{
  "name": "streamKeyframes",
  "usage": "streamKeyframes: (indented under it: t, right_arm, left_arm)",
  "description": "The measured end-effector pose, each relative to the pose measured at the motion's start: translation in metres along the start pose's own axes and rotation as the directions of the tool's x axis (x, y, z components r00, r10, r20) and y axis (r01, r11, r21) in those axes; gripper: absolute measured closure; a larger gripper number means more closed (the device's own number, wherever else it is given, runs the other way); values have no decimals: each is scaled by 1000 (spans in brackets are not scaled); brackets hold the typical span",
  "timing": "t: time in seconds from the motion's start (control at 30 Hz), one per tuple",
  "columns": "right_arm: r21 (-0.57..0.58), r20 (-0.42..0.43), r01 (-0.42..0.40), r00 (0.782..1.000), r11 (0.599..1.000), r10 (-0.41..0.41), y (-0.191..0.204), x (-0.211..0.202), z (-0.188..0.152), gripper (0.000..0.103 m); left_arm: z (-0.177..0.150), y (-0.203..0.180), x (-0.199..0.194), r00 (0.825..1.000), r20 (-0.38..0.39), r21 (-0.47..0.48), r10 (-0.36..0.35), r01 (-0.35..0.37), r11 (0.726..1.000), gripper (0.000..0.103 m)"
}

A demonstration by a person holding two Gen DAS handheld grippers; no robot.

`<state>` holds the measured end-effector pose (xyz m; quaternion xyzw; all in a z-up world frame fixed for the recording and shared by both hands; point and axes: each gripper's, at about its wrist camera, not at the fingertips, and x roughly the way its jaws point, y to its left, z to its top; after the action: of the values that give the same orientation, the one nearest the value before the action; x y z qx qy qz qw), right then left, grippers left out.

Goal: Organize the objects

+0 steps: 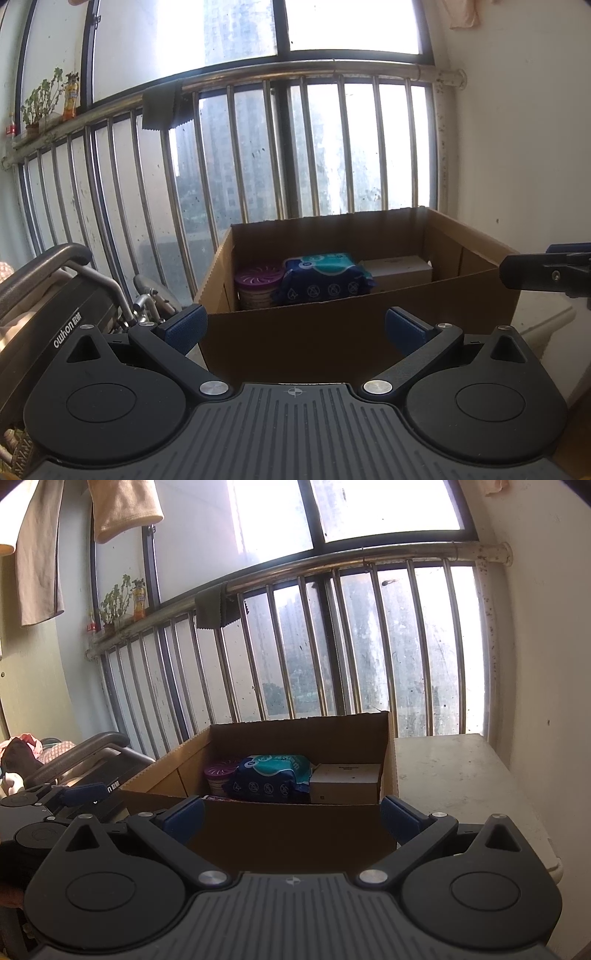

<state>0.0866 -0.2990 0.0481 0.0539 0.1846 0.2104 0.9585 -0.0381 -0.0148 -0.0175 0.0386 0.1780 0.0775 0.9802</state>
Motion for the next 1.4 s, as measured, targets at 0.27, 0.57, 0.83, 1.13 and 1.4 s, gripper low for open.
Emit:
streamKeyframes:
  t: [0.27,0.57,0.83,1.13,1.4]
  right_arm:
    - [-7,5,4,1000,1000,-4,1,-2,-1,0]
    - [1,3,5,1000,1000,-5,0,-1,-2,0]
    - [0,0,10,1000,1000,-10,0,-2,-3,0]
    - [1,-5,9,1000,1000,-9,0,-2,-3,0]
    - [4,-6,12,1000,1000,-11,-1,-2,-3,0]
  left_arm:
    - [0,0,1,1000,-4,-4,2,-2,1000,0]
    - [1,0,1,1000,-6,-6,-1,1,1000,0]
    - [1,0,2,1000,-4,-4,-5,5,1000,0]
    - [0,0,3,1000,-7,-7,-8,8,1000,0]
    - [-1,0,3,1000,-10,-7,-7,7,1000,0]
